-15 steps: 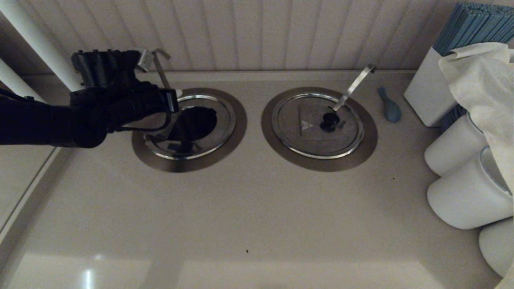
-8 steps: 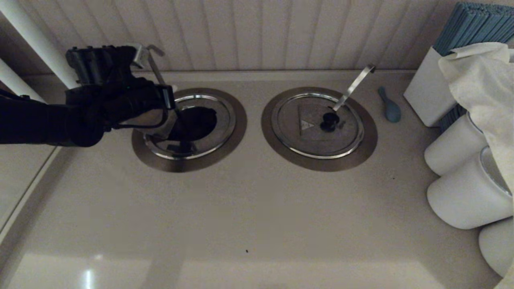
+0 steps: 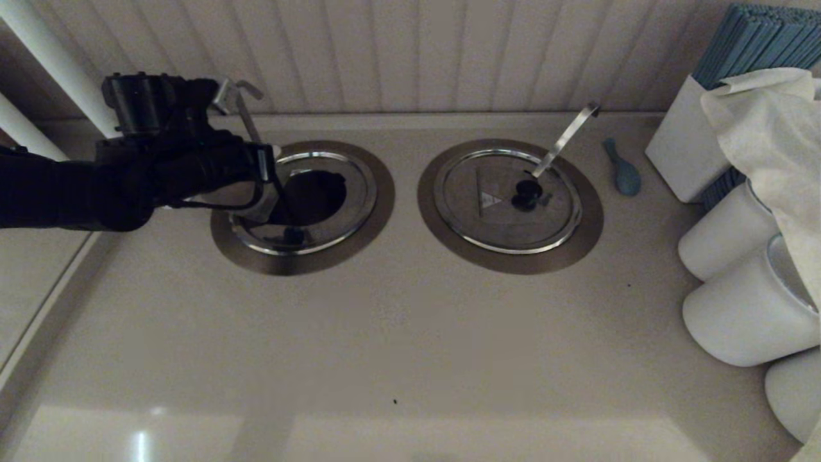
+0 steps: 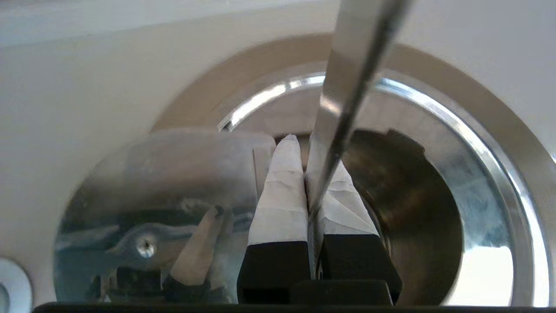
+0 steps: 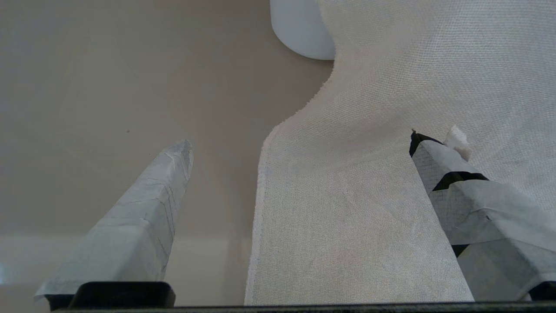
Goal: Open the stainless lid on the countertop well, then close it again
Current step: Stir with a spoon
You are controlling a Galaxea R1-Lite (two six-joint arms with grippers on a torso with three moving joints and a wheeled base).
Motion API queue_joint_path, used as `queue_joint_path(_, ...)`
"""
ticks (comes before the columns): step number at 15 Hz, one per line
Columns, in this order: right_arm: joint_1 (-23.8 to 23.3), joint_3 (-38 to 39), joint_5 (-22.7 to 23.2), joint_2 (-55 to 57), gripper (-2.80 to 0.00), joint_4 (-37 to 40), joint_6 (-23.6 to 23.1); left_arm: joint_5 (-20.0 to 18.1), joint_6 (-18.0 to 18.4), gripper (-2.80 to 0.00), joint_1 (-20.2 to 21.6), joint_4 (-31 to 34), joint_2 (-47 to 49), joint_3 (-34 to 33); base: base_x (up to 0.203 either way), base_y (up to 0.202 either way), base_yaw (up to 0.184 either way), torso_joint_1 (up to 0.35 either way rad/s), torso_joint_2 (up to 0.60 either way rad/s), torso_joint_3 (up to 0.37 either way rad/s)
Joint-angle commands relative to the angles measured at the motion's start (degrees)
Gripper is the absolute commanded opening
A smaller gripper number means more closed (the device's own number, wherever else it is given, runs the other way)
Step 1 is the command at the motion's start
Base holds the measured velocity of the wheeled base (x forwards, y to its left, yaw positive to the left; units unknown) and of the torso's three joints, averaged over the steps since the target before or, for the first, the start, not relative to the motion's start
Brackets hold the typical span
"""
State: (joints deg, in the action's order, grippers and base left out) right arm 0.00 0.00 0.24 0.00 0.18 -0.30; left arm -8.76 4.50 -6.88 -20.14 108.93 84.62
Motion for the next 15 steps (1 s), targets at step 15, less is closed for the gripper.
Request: queue_joint_path(15, 0.0, 0.0, 0.02, 0.08, 0.0, -0.01, -0.05, 9.37, -10.28, -2.8, -8.18, -2.74, 6.77, 6.22, 0.0, 0.0, 0.0, 0.0, 0.0, 0.0)
